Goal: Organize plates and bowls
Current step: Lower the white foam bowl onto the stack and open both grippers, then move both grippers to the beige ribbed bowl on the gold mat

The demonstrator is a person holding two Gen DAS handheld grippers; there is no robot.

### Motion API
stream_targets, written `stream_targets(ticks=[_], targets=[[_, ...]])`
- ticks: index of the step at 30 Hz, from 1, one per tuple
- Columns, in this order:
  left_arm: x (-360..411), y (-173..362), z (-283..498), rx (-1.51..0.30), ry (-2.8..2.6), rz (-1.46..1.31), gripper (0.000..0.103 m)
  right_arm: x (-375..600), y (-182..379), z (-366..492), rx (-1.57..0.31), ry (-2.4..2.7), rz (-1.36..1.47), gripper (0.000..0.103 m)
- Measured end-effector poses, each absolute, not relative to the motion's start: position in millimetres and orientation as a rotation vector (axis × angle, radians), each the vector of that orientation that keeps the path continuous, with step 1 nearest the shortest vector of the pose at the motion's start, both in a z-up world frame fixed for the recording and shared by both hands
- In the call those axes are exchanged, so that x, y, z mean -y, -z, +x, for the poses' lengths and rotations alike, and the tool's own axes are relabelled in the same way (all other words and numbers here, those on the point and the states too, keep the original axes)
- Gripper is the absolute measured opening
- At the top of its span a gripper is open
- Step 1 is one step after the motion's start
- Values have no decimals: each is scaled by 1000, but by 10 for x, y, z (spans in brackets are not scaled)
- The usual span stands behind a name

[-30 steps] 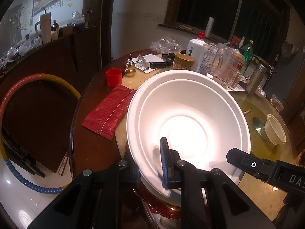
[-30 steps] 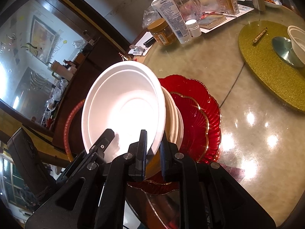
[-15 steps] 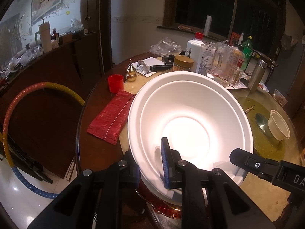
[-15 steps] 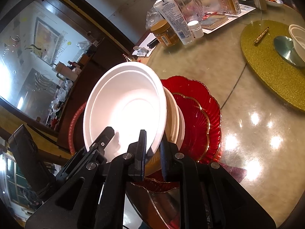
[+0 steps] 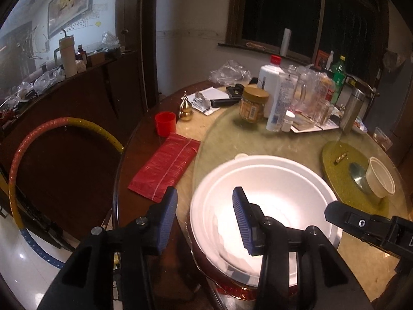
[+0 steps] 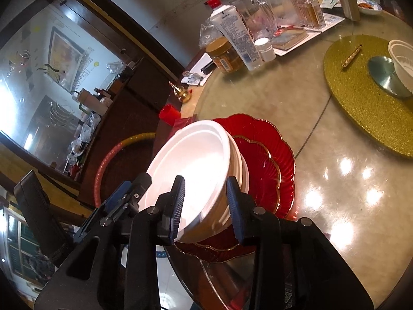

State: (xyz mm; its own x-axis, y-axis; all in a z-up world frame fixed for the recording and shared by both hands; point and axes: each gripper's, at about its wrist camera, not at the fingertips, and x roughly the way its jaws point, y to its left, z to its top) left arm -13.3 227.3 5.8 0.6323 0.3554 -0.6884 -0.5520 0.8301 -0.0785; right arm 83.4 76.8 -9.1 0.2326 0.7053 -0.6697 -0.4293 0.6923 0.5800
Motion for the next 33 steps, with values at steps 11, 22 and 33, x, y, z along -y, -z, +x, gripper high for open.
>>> stream_targets(ticks=[11, 22, 33], targets=[[-2253, -189, -141, -688, -503, -289, 62, -724, 58, 845, -1075, -804, 319, 33], [-2051, -428, -114, -599, -514, -189, 85, -574, -51, 836, -1035, -818, 359, 82], [-1809, -483, -32, -568, -441, -180, 85, -183, 2, 967, -1025, -793, 467, 83]])
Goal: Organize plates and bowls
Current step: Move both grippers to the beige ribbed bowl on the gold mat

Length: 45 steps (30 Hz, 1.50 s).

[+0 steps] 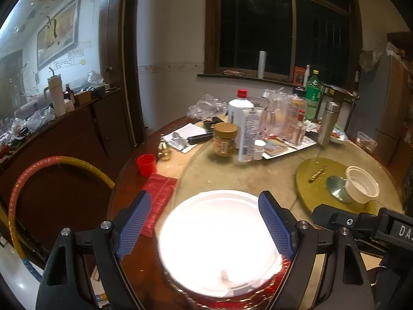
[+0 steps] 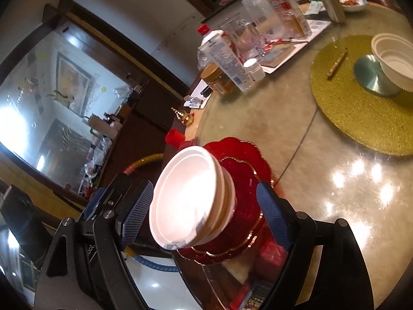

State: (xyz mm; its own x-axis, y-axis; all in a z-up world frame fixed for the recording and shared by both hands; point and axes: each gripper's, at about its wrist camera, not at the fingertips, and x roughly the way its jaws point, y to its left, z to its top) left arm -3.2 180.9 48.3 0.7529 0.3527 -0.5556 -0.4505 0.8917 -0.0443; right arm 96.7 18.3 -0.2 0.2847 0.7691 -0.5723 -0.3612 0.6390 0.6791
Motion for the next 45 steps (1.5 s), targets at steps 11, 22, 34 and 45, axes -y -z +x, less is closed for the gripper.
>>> stream_targets(ticks=[11, 22, 34, 45], targets=[[-1097, -423, 470, -631, -217, -153, 85, 648, 157, 1223, -1063, -645, 556, 83], [-441, -127, 1197, -770, -76, -212, 85, 1767, 330, 1578, -1053, -435, 736, 83], [64, 182, 2081, -919, -33, -284, 85, 2584, 477, 2123, -1017, -281, 914, 83], [301, 378, 2580, -966, -50, -298, 85, 2731, 634, 2590, -1006, -258, 965, 83]])
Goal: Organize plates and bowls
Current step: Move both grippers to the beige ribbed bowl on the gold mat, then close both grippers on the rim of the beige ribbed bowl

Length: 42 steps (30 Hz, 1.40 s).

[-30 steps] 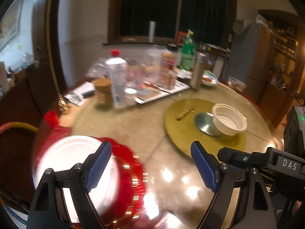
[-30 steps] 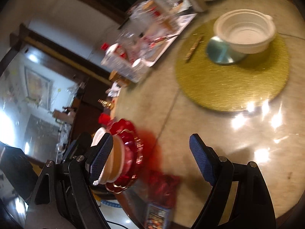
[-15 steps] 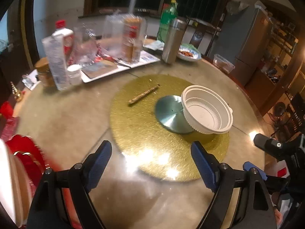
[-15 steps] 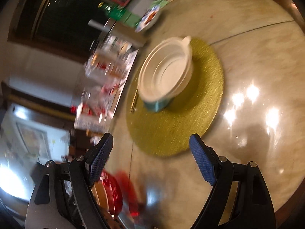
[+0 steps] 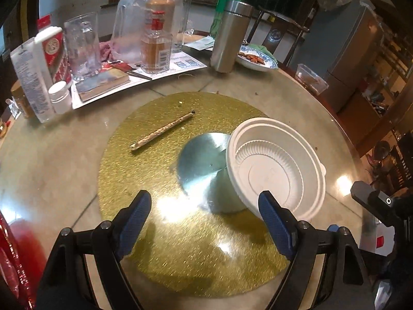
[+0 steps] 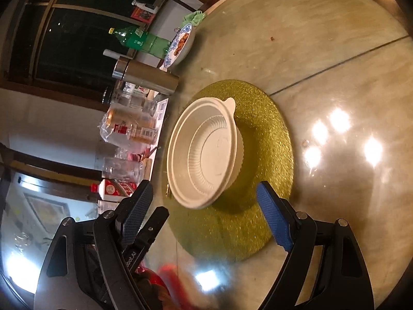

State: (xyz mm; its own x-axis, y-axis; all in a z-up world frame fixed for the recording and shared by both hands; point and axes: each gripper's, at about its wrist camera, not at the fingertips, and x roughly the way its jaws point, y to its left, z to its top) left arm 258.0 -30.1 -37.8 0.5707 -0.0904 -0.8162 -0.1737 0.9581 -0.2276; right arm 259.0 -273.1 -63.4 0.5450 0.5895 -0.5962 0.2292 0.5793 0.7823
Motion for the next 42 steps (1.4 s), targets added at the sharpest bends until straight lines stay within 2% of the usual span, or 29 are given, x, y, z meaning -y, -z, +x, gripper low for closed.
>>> stream_targets(ticks=[17, 22, 23, 25, 27, 29, 32, 33, 35, 37, 42], targets=[[465, 566, 2911, -975, -64, -280, 85, 2685, 775, 2900, -1046, -207, 906, 83], [501, 589, 2961, -957, -94, -259, 82, 2662, 752, 2939, -1031, -167, 841, 83], [500, 594, 2966, -955, -100, -258, 80, 2652, 754, 2953, -1031, -161, 829, 81], [494, 617, 2989, -956, -113, -253, 70, 2627, 763, 2976, -1036, -157, 804, 70], [499, 650, 3010, -964, -123, -241, 62, 2611, 776, 2988, -1039, -144, 782, 66], [499, 704, 3034, -978, -128, -237, 54, 2589, 805, 3000, -1051, -148, 769, 56], [523, 723, 3038, -979, -141, -211, 28, 2548, 826, 3001, -1064, -151, 740, 36], [532, 727, 3041, -980, -139, -205, 17, 2541, 829, 2998, -1067, -144, 728, 27], [566, 730, 3038, -979, -131, -186, 14, 2539, 844, 2993, -1068, -156, 731, 24], [578, 729, 3024, -977, -119, -180, 14, 2536, 826, 2977, -1062, -163, 724, 15], [590, 693, 2954, -968, -118, -146, 14, 2534, 804, 2943, -1067, -162, 719, 11]])
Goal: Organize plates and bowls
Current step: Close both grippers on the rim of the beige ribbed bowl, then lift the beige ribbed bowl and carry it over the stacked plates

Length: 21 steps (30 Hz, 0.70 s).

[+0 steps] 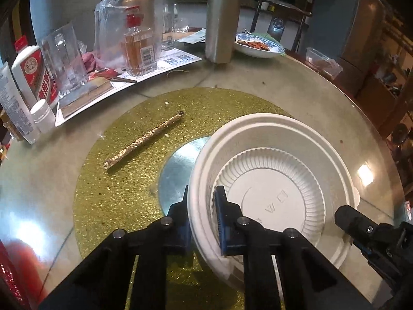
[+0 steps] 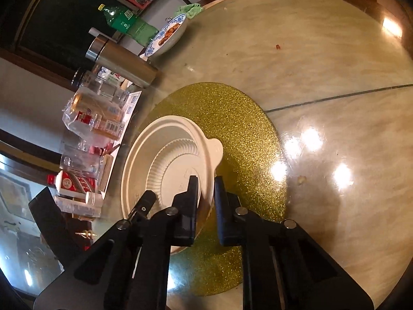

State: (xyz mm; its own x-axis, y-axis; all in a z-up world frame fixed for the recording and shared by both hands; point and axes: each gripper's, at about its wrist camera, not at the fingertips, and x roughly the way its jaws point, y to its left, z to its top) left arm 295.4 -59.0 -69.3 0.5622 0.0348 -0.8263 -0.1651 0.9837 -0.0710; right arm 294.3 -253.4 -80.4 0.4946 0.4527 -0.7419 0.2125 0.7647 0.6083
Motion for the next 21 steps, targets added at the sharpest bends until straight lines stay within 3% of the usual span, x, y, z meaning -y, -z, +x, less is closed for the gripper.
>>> stream_targets(ticks=[21], targets=[[424, 491, 2466, -937, -103, -126, 14, 2366, 602, 2447, -1053, -200, 710, 11]])
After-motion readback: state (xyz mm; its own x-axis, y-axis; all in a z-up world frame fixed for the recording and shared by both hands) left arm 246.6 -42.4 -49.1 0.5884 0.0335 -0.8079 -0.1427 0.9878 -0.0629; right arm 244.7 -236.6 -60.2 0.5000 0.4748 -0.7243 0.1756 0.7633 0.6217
